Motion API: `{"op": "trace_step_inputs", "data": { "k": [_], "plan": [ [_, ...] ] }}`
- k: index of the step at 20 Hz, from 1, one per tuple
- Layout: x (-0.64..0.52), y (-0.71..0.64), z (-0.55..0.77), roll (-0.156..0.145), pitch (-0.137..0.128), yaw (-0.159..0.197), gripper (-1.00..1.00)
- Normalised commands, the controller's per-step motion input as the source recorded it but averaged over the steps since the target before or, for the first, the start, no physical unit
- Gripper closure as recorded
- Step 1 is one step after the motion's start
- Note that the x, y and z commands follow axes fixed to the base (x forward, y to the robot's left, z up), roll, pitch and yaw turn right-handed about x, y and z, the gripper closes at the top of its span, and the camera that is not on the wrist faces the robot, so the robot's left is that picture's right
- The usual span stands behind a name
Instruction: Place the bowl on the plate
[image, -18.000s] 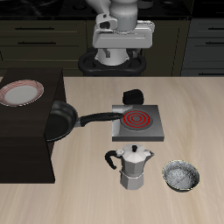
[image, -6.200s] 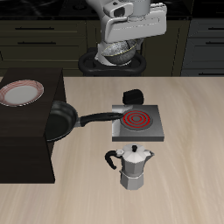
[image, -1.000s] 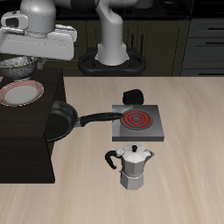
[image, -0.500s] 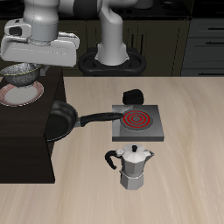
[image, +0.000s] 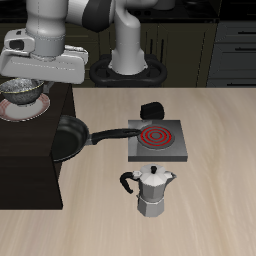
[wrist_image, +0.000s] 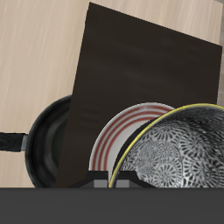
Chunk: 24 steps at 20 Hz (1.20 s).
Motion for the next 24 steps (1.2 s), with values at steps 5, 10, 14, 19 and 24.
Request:
{"op": "trace_step_inputs", "data": {
  "k": [5, 10, 14, 19, 24],
  "plan": [
    [-0.05, -0.29, -0.19, -0.044, 0.027, 0.017, 1.00],
    [0.05, -0.09, -0.25, -0.056, 0.046, 0.004, 1.00],
    [0.03, 0.02, -0.11, -0.028, 0.025, 0.010, -1.00],
    [-0.01, 0.18, 0.03, 0.036, -0.005, 0.014, -1.00],
    [-0.23, 0.34, 0.29, 0.052, -0.054, -0.006, -1.00]
  ]
}}
